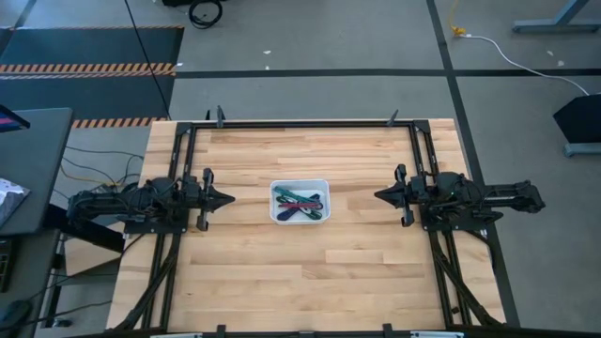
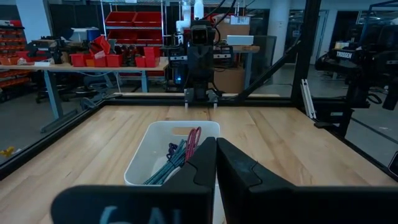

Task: Pick and place USB-C Cables
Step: Return to Home Position

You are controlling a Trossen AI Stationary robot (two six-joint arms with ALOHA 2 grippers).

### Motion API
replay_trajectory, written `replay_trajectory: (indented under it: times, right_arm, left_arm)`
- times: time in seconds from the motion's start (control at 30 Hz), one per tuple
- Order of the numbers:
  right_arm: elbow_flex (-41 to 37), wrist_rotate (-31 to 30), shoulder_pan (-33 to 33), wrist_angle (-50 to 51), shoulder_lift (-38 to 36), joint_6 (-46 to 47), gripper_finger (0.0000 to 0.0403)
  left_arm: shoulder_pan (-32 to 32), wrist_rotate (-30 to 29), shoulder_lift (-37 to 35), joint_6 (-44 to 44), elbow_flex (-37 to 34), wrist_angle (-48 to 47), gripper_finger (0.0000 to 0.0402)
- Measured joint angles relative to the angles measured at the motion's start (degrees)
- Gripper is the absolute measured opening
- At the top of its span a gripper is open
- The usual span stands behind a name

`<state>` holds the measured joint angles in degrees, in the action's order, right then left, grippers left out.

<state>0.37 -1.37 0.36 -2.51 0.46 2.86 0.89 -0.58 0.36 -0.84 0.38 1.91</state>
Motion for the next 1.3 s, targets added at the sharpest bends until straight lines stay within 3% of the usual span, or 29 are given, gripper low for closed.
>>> replay_trajectory:
  times: [1.3]
  right_arm:
    - [0.01,-0.01,0.00,0.01,0.00,-0.01,0.0014]
  left_arm:
    - [0.01,-0.02,0.00,-0.02,-0.02,0.02,0.0023]
